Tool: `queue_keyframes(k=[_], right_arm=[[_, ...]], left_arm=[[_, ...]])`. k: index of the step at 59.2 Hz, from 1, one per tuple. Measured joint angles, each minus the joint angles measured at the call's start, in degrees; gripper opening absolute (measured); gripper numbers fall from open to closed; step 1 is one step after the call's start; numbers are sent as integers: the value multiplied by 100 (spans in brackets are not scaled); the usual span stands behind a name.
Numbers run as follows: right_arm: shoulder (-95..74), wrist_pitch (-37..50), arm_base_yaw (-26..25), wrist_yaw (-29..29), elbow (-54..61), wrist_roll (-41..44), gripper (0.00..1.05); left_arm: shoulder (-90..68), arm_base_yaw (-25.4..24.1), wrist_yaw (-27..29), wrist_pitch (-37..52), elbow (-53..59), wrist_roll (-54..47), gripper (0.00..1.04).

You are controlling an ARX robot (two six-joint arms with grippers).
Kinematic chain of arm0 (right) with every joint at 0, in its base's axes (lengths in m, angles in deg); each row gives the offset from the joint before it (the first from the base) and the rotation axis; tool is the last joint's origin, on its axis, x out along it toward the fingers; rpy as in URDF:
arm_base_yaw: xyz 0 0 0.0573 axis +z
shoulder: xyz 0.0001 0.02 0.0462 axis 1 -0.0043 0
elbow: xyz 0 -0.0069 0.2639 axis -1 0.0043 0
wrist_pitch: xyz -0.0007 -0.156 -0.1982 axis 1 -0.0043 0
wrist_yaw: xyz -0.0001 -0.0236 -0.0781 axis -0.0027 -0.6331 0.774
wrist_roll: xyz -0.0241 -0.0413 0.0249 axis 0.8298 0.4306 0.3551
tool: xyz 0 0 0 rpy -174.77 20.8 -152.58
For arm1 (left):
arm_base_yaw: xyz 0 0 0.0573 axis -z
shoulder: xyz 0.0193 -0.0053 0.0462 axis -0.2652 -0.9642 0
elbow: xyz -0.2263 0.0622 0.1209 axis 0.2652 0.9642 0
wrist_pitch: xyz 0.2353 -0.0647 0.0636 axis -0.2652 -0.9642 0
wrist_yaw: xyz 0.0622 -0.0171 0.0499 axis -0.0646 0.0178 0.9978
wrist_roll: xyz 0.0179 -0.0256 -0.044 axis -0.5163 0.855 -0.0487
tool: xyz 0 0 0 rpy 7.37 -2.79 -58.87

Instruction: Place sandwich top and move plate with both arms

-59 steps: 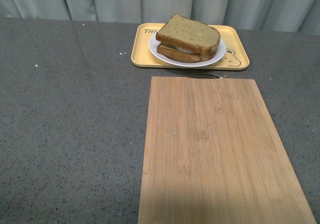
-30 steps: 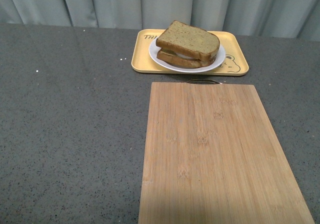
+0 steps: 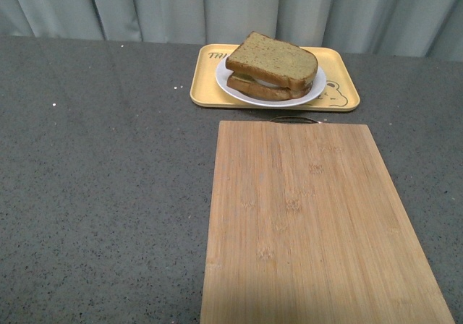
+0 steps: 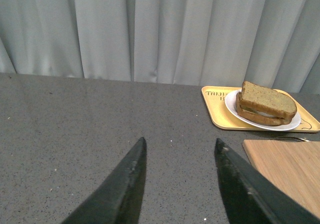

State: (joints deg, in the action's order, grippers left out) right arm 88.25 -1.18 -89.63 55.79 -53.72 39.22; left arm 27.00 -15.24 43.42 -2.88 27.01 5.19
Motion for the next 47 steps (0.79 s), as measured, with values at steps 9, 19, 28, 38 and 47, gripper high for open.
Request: queue_keyframes(k=[9,19,28,38,47], right_arm=[[0,0,0,-2,0,0,95],[0,0,0,0,-2,0,95],[0,0,0,0,0,0,95],[0,0,0,-2,0,0,95],[0,0,0,-2,0,0,95]], left_arm=[[0,0,0,0,0,0,74],[0,0,0,0,0,-4,99],[0,0,0,0,0,-4,98],[0,0,0,0,0,-4,98],[0,0,0,0,0,-4,98]])
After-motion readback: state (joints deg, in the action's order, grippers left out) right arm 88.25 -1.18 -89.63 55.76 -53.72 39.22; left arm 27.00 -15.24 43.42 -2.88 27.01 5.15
